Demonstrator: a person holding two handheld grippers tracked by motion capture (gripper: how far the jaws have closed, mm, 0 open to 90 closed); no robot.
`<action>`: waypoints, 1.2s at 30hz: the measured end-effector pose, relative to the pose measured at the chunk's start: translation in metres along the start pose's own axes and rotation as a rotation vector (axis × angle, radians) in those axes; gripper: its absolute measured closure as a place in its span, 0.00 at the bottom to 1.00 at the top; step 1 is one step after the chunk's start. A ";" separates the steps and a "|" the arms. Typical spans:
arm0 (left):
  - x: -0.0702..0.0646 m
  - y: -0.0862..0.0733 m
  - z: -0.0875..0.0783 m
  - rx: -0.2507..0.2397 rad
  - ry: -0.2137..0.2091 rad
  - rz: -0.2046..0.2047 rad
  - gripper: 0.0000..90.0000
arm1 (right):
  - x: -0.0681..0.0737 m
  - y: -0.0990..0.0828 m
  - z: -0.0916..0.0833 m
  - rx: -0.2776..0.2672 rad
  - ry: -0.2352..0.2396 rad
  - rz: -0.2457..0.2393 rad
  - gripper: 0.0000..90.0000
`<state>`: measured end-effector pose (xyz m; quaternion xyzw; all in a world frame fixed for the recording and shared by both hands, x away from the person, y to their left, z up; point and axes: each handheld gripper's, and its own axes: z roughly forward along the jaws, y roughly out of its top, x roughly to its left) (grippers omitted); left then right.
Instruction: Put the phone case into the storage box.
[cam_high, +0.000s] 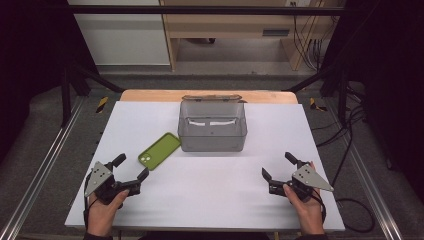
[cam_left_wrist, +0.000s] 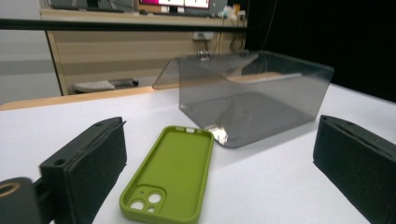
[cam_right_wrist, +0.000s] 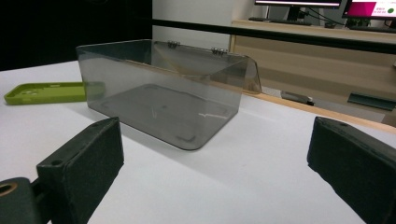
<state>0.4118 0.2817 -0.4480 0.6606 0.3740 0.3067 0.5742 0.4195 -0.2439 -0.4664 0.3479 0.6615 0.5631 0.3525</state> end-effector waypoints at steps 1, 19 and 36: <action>-0.002 0.003 0.002 0.034 0.004 0.018 0.04 | 0.000 0.000 0.000 0.004 -0.001 0.001 0.04; 0.004 0.016 0.091 0.492 -0.048 0.114 0.07 | -0.002 -0.002 0.001 0.038 -0.001 0.024 0.04; 0.016 0.024 0.106 0.629 -0.017 0.167 0.85 | -0.003 -0.001 -0.001 0.020 0.004 0.057 0.05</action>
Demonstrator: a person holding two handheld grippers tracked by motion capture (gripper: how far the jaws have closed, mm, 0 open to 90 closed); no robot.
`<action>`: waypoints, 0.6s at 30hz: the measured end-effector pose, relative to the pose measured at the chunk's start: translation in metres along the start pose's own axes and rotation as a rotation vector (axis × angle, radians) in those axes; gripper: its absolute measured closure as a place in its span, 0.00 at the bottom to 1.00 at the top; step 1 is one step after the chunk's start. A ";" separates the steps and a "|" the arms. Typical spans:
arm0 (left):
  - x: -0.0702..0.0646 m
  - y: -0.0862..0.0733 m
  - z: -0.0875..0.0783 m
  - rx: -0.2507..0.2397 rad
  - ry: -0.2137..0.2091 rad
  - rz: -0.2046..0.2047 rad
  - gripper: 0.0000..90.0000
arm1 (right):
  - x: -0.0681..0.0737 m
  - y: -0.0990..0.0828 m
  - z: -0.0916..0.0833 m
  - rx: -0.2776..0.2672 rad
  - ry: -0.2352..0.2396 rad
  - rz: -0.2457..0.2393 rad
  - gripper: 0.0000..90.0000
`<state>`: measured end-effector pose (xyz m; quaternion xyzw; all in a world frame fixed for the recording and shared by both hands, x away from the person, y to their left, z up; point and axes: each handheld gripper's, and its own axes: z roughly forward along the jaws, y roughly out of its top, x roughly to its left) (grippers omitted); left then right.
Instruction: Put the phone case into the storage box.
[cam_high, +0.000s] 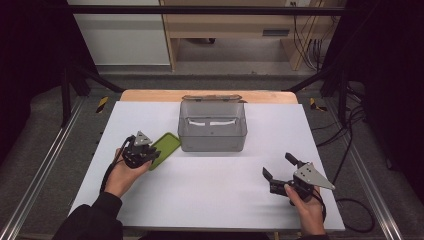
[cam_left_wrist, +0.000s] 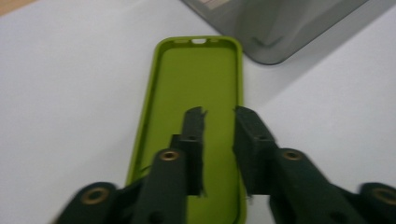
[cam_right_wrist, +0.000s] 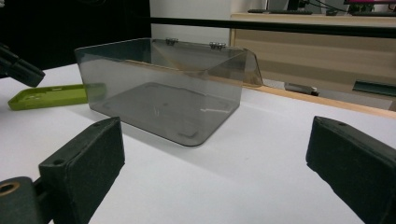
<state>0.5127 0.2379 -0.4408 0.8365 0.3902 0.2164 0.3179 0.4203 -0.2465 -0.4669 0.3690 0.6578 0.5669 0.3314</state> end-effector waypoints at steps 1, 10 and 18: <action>0.000 -0.001 0.000 0.004 0.000 -0.004 0.90 | 0.000 0.000 0.000 -0.002 0.001 0.001 0.05; 0.007 -0.009 0.006 0.057 -0.005 -0.053 1.00 | 0.000 0.000 0.001 0.002 0.002 -0.005 0.05; 0.001 -0.027 0.005 0.101 -0.044 -0.066 1.00 | 0.001 -0.001 0.001 0.009 0.007 -0.012 0.06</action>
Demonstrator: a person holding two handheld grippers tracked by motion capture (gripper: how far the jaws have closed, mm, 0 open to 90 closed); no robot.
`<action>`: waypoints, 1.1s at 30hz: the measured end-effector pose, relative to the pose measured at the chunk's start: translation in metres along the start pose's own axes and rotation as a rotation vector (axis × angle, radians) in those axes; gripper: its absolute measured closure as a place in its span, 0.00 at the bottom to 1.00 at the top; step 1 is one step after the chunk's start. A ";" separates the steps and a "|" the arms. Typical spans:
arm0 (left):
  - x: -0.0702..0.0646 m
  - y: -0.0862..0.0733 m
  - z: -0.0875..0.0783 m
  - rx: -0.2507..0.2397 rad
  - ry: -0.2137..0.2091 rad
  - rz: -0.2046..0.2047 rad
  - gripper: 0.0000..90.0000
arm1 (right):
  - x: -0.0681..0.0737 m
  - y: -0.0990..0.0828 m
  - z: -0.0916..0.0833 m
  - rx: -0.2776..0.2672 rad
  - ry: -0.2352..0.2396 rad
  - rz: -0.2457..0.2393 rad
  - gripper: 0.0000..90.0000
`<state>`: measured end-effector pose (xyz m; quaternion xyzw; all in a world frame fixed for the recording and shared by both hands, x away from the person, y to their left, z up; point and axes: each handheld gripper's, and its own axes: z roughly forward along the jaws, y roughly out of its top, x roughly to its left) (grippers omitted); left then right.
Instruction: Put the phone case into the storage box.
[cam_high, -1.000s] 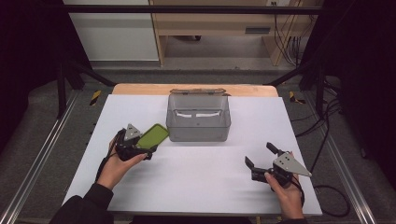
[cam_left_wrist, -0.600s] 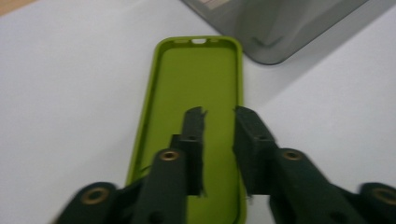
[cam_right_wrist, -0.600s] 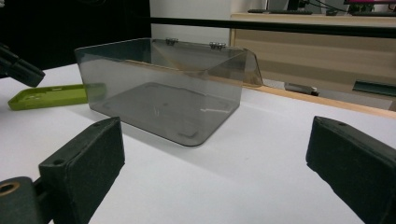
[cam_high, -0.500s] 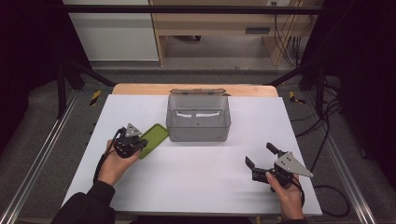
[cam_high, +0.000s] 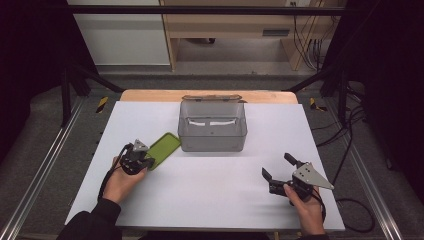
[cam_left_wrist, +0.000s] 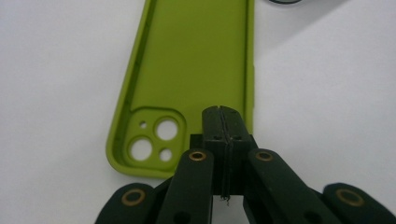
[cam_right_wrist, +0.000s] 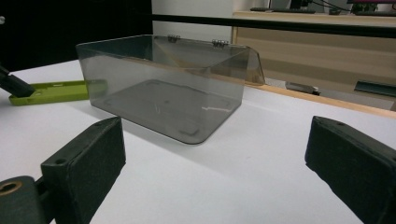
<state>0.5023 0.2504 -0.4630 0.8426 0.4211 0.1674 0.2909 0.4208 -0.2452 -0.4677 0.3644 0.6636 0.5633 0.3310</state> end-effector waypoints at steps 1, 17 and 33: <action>-0.001 -0.002 -0.002 0.004 -0.002 0.003 1.00 | 0.001 0.000 0.000 0.003 0.000 -0.001 0.06; -0.045 -0.035 -0.031 0.011 -0.079 -0.031 1.00 | 0.002 -0.001 0.001 0.017 0.001 -0.010 0.06; -0.080 -0.057 -0.042 -0.054 -0.096 -0.037 1.00 | 0.004 -0.002 0.004 0.038 0.003 -0.026 0.06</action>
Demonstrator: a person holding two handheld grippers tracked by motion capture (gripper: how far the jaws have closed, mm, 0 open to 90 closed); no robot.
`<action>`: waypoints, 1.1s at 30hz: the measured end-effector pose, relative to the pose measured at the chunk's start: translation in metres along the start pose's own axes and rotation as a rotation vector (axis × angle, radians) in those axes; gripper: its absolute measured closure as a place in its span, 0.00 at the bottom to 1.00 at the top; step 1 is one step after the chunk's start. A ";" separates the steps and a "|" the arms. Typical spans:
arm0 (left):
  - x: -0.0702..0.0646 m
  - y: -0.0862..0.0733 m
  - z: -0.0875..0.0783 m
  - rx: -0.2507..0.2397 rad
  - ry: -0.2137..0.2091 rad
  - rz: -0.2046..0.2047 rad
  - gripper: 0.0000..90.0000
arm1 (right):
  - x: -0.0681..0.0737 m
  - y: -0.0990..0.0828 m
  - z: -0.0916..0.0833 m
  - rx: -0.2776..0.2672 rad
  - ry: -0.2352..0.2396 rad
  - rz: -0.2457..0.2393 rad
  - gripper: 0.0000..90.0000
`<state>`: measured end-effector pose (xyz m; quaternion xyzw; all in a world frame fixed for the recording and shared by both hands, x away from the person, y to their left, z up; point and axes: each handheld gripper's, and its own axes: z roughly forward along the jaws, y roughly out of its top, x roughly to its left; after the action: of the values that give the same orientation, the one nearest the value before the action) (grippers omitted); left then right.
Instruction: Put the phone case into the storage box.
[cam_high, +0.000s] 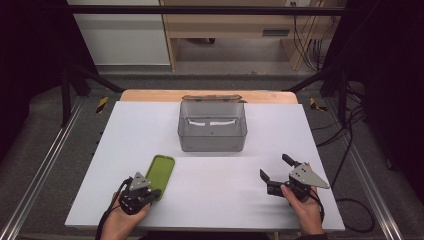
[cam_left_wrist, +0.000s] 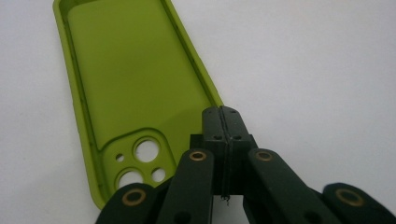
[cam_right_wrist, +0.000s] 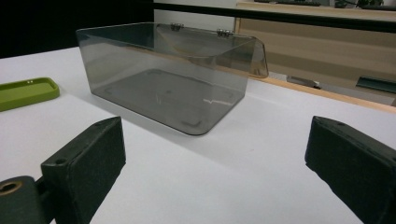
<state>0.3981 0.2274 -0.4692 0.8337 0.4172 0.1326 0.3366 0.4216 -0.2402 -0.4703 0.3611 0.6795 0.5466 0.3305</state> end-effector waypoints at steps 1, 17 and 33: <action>0.000 0.000 0.000 0.000 0.000 0.000 1.00 | 0.000 0.000 0.000 0.000 0.000 0.000 0.06; -0.011 0.000 0.001 0.002 -0.028 0.029 1.00 | 0.000 -0.001 0.001 0.020 0.001 -0.022 0.06; -0.028 0.006 0.008 0.008 -0.073 0.060 1.00 | 0.001 -0.002 0.002 0.029 0.000 -0.028 0.06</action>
<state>0.3882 0.1993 -0.4693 0.8515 0.3800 0.1104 0.3440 0.4223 -0.2383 -0.4724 0.3564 0.6923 0.5320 0.3327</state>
